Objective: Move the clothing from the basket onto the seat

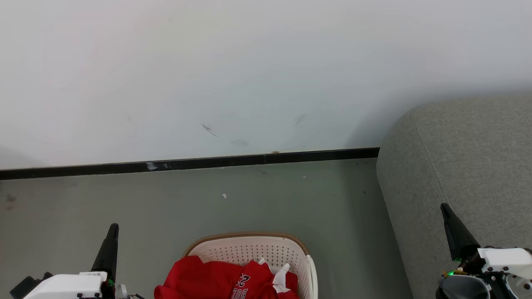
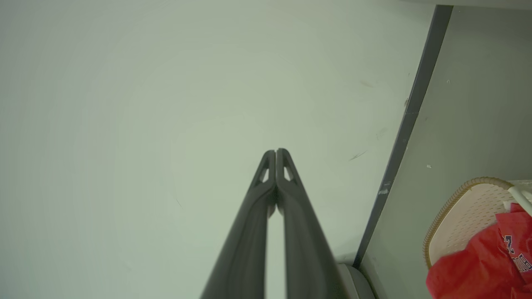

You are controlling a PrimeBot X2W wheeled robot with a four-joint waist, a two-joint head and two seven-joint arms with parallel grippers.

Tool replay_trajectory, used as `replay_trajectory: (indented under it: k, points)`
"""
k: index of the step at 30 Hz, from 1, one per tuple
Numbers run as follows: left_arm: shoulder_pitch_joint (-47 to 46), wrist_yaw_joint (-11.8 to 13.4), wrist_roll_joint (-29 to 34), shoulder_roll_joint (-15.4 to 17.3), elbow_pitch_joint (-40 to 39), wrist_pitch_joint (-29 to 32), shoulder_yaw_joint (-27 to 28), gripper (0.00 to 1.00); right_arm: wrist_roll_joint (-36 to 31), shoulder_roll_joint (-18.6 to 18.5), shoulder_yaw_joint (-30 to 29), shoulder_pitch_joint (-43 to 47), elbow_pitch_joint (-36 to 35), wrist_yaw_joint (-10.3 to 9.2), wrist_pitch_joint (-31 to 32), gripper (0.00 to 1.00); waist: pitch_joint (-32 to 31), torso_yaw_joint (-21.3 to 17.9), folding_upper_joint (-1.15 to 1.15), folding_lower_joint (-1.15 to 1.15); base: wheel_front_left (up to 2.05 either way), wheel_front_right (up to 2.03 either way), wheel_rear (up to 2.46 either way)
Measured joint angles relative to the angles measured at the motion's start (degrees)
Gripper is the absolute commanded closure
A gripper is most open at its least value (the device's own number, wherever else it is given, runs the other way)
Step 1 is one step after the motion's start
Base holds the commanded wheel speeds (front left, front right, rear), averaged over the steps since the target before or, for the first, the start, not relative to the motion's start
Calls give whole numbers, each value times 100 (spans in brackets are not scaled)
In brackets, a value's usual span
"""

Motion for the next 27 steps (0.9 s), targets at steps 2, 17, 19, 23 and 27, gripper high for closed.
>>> replay_trajectory:
  k: [2, 17, 19, 23, 27]
  points:
    - [0, 0, 0, 0, 0, 0, 0, 100, 0, 0, 1, 0, 0, 0, 0, 100, 0, 0, 0, 0, 0, 0, 0]
    - [250, 9, 1, -152, 237, -20, -22, 0, -3, 177, 25, 263, 164, 0, -20, 0, 5, -1, 0, 0, 0, 0, 0]
    - [250, 9, 1, -152, 221, -56, -21, 0, -3, 178, 24, 262, 130, 0, -59, 0, 7, -1, 0, 0, 0, 0, 0]
    - [247, 9, 2, -148, 191, -75, -16, 0, -13, 180, 22, 256, 36, 0, -116, 0, 9, 0, 0, 0, 0, 0, 0]
    - [239, 5, 59, -121, 143, -133, -20, 0, -47, 183, 32, 252, -29, 0, -125, 0, 9, 1, 0, 2, 0, 0, 0]
